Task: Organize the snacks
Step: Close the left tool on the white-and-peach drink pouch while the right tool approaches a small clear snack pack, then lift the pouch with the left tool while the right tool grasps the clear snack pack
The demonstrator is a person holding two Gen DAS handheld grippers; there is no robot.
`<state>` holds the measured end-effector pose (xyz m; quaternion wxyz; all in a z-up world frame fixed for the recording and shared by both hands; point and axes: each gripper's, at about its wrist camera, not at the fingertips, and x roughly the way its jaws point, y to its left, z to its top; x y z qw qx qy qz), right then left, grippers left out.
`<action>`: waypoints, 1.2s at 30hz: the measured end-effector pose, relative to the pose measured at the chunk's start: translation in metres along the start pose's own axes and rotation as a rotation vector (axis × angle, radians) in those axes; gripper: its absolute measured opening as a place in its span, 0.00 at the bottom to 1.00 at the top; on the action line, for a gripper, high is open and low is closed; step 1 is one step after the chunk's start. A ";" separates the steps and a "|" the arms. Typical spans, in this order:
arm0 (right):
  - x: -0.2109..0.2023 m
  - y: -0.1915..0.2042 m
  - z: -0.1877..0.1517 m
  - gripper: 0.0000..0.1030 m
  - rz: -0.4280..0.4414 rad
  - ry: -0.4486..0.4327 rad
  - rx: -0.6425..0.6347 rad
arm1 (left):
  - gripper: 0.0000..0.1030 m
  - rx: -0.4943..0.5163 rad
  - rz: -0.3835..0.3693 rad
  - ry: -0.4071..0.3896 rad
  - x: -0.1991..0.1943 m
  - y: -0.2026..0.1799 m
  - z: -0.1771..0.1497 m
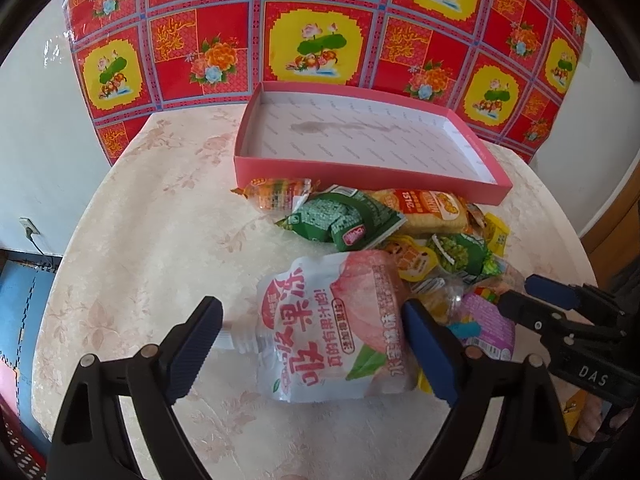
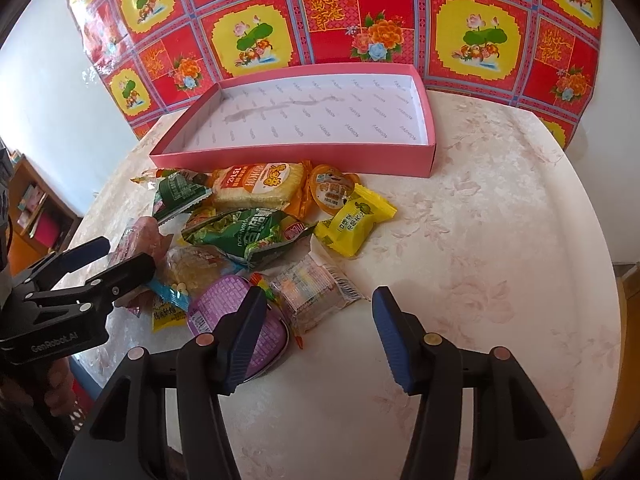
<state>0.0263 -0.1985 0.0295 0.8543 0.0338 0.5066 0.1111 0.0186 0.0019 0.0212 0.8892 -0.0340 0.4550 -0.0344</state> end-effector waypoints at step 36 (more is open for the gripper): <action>-0.014 -0.010 0.003 0.25 0.029 -0.080 0.025 | 0.80 -0.075 -0.020 -0.029 -0.026 0.017 0.022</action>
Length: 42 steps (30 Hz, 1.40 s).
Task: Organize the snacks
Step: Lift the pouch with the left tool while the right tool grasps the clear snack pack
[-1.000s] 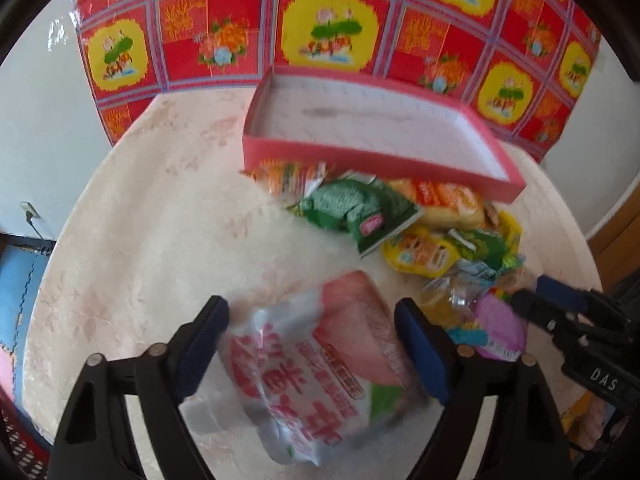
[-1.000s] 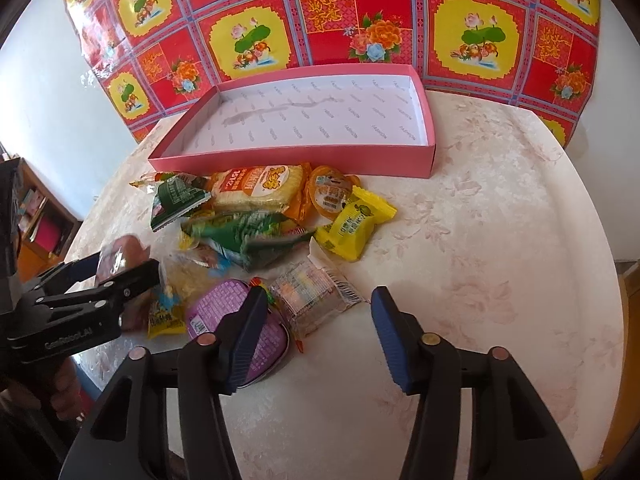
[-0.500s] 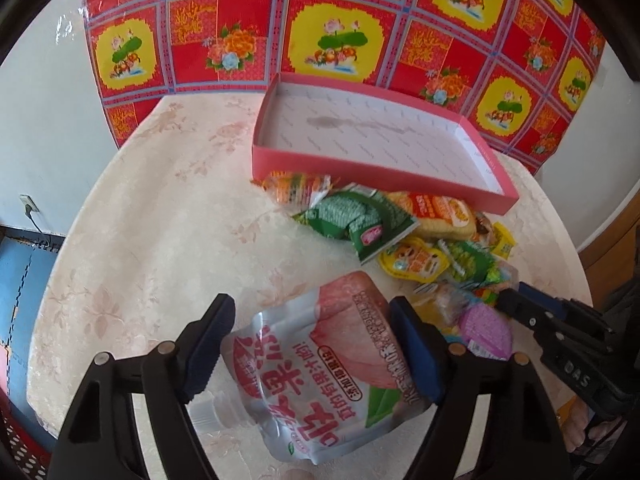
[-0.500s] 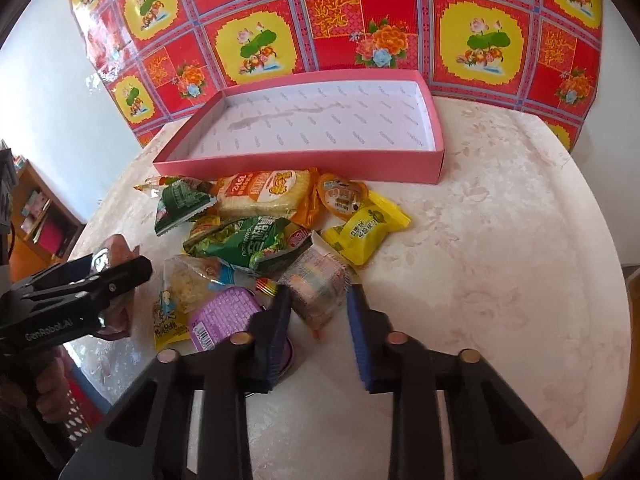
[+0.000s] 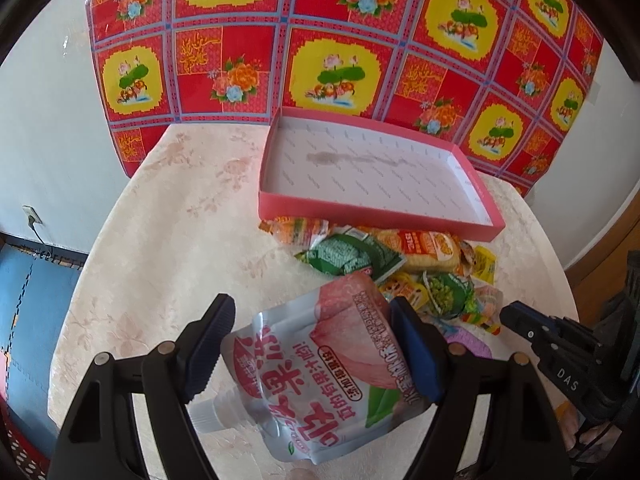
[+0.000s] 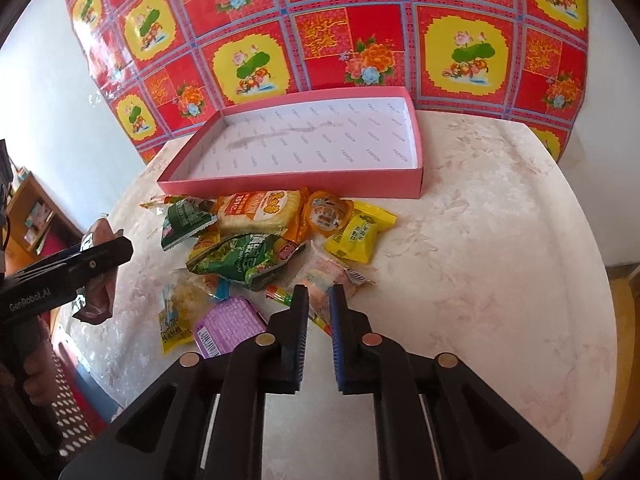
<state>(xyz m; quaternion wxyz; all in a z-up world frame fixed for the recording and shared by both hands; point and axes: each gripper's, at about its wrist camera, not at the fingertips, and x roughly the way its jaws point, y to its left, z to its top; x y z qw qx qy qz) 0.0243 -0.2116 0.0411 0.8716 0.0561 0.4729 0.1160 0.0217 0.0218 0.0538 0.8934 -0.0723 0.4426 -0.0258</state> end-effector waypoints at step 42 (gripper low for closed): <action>-0.011 0.003 0.005 0.03 0.008 -0.050 -0.045 | 0.80 0.032 -0.014 -0.022 -0.004 -0.005 0.022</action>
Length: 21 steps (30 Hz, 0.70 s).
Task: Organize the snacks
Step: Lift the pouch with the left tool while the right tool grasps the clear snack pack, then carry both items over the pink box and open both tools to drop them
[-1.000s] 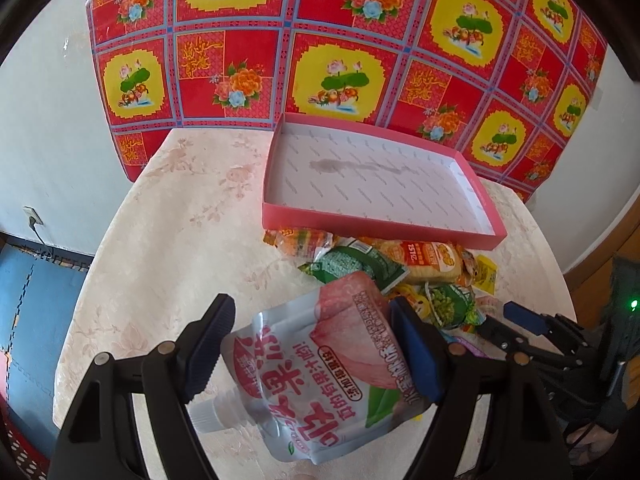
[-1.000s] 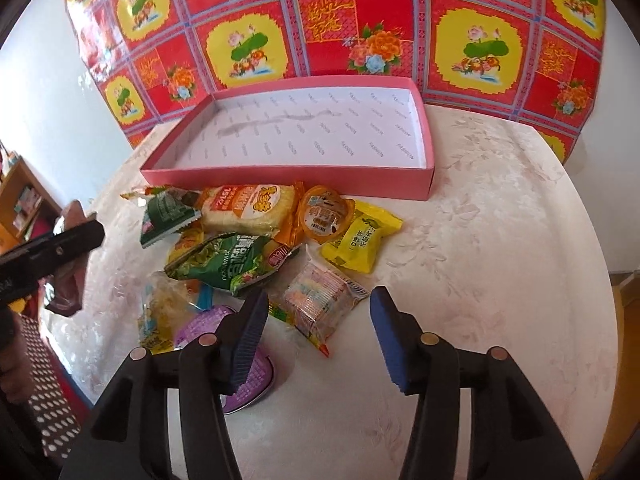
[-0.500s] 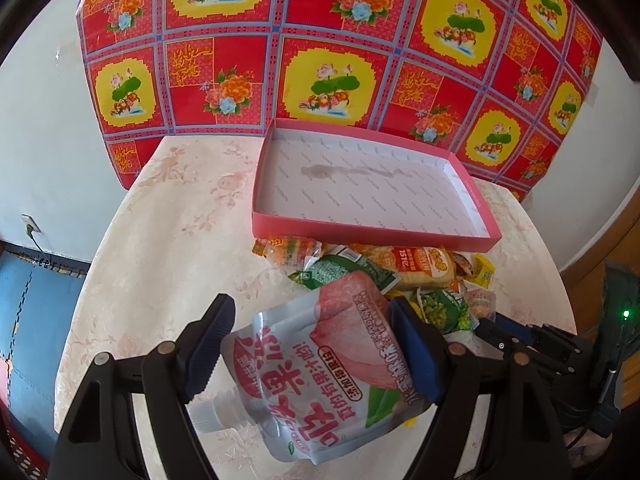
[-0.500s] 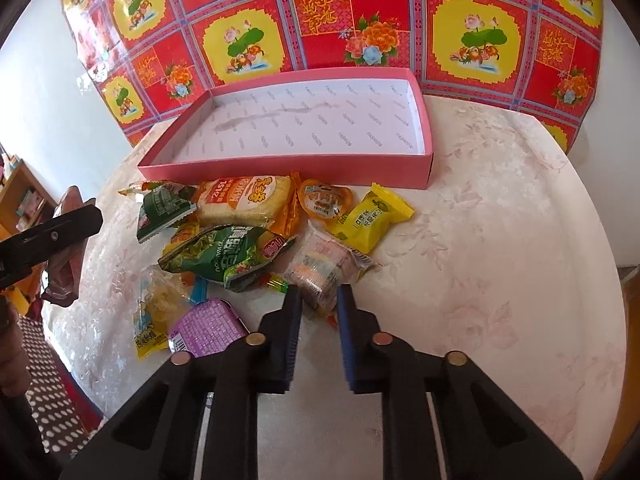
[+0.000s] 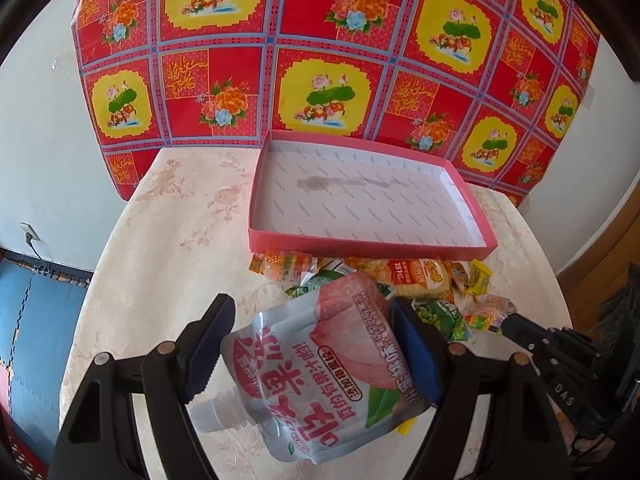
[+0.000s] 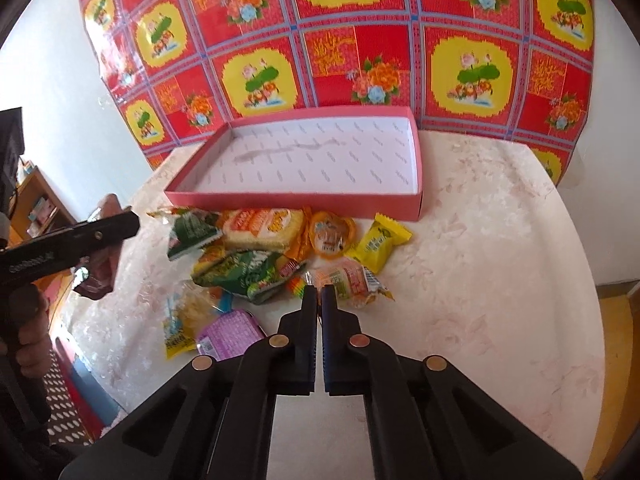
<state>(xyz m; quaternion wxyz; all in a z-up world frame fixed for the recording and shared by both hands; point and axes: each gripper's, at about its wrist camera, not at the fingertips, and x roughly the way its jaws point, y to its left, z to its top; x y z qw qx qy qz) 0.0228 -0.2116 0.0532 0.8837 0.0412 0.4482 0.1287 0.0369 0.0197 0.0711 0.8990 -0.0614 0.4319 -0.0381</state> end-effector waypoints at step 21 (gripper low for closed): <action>-0.021 0.011 0.064 0.03 0.034 -0.106 -0.079 | 0.80 0.065 -0.015 -0.049 0.014 -0.016 0.055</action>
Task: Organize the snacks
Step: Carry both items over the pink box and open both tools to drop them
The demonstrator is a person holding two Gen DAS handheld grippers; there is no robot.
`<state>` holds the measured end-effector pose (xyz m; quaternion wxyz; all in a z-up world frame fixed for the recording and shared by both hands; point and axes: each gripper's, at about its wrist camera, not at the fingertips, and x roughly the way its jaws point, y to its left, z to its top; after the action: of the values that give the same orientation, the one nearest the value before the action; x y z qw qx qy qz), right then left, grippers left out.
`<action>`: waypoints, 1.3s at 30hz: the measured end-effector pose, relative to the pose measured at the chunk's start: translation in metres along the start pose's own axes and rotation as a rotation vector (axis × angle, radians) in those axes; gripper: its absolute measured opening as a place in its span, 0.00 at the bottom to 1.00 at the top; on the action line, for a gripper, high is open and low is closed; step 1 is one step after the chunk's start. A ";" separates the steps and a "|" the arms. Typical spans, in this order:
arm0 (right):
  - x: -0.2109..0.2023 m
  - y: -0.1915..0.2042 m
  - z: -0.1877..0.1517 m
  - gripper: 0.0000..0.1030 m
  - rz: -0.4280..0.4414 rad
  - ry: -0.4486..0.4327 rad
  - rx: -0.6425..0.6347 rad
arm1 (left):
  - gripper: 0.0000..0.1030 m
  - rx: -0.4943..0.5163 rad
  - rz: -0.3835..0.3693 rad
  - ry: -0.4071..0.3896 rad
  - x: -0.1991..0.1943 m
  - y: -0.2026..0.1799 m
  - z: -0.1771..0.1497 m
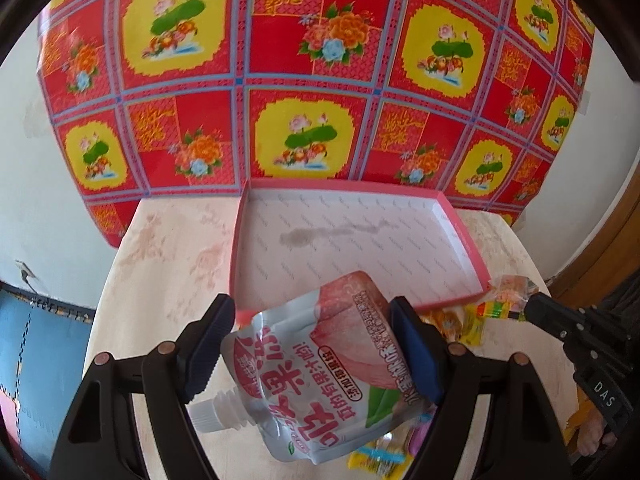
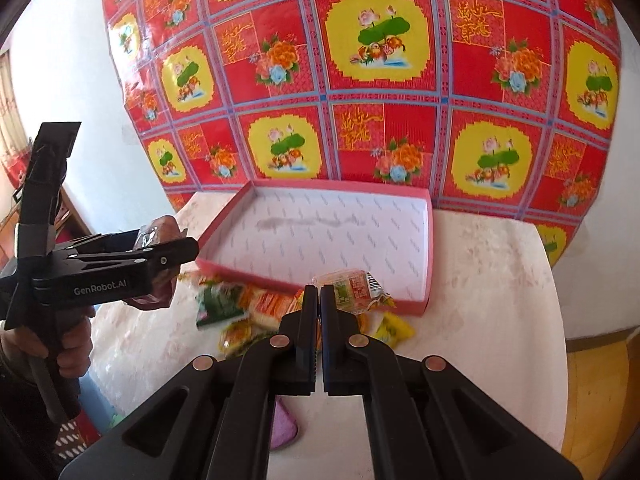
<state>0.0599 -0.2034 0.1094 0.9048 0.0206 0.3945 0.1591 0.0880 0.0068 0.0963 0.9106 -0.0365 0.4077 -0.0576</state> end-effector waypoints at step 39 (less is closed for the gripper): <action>0.162 -0.060 0.082 0.03 -0.057 0.059 0.034 | 0.80 0.037 0.083 0.102 0.165 -0.002 0.075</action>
<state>0.2387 -0.2037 0.0416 0.8964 0.0201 0.4243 0.1269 0.2532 -0.0163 0.0244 0.8907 0.0000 0.4537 -0.0292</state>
